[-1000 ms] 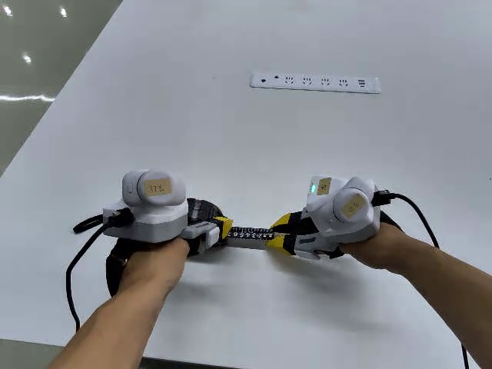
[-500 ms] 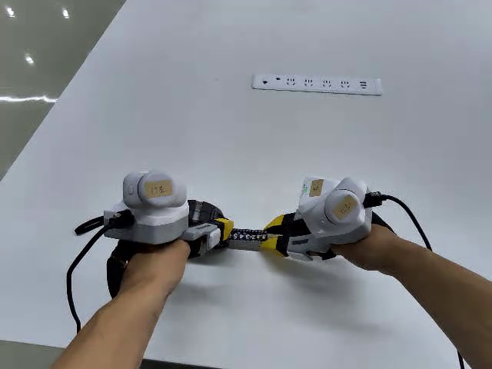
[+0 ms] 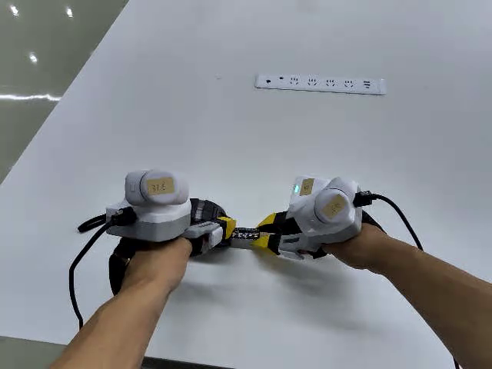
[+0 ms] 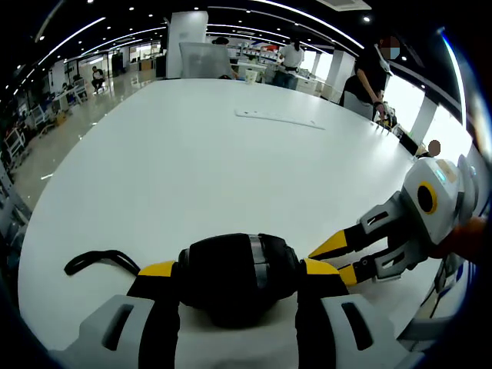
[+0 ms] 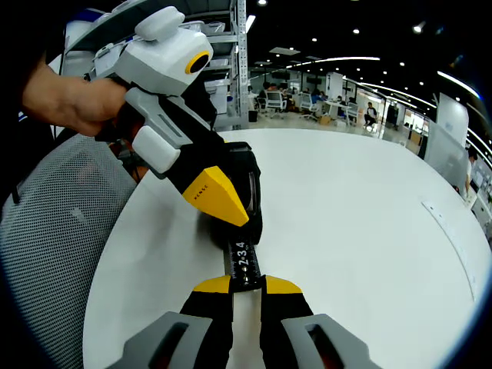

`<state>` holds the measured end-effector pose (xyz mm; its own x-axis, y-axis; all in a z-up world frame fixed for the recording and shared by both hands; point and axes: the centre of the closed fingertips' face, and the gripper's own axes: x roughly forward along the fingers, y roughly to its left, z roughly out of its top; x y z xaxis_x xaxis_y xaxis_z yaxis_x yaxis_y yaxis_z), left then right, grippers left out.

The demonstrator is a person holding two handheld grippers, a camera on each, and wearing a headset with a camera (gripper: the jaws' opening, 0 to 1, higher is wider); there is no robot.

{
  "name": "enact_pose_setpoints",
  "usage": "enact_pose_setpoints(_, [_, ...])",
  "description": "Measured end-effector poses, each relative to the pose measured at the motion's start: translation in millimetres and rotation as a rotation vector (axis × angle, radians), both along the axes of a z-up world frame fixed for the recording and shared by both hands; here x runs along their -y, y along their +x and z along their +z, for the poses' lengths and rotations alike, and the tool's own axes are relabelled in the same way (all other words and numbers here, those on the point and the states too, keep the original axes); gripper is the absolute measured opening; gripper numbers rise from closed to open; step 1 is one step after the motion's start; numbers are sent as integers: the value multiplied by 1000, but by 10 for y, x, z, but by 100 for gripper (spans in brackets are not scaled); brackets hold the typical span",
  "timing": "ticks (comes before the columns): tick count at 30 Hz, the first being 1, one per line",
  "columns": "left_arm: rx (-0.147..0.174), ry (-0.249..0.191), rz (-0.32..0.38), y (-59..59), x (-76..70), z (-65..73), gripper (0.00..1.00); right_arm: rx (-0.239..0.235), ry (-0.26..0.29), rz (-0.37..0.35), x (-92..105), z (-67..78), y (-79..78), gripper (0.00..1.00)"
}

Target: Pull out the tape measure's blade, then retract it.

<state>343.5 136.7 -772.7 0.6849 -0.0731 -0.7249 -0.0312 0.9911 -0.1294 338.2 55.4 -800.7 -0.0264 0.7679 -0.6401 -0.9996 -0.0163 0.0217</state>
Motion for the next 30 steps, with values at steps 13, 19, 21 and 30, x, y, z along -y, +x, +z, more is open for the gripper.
enact_pose_setpoints(13, [-3,-7,2,-13,0,10,56,3,6,2,-121,-12,-17,9])
enact_pose_setpoints(19, [-5,-8,2,-14,-2,14,56,6,10,4,-183,-13,-23,9])
enact_pose_setpoints(21, [-5,-9,2,-14,-1,15,56,5,12,5,-202,-16,-24,9])
enact_pose_setpoints(30, [-6,-11,3,-6,-5,11,56,7,16,10,-271,-18,-32,9])
